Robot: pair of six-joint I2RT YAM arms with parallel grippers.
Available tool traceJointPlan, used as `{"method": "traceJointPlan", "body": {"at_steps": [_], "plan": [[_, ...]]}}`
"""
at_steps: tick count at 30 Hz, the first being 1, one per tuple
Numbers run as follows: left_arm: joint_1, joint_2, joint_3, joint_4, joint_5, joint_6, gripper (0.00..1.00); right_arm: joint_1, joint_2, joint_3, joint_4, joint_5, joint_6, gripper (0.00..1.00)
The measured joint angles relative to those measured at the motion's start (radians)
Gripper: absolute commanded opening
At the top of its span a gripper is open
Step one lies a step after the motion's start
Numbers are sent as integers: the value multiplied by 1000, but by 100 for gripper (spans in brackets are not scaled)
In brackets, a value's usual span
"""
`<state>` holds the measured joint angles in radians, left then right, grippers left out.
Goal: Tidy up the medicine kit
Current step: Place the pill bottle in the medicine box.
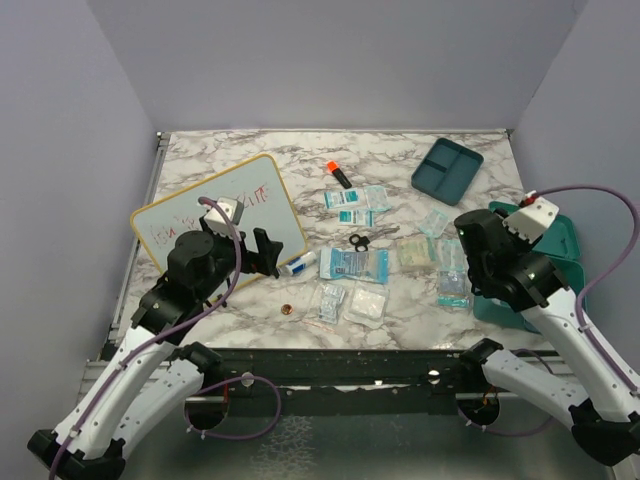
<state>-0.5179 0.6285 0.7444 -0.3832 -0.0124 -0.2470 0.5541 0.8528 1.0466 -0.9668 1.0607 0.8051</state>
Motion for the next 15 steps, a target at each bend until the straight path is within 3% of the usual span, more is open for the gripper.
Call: {"method": "traceJointPlan", "body": {"at_steps": [6, 15], "plan": [[-18, -23, 0, 0, -4, 2, 99, 0, -7, -58, -120, 26, 145, 15], [-26, -44, 0, 0, -7, 2, 99, -54, 7, -104, -183, 57, 220, 15]]}}
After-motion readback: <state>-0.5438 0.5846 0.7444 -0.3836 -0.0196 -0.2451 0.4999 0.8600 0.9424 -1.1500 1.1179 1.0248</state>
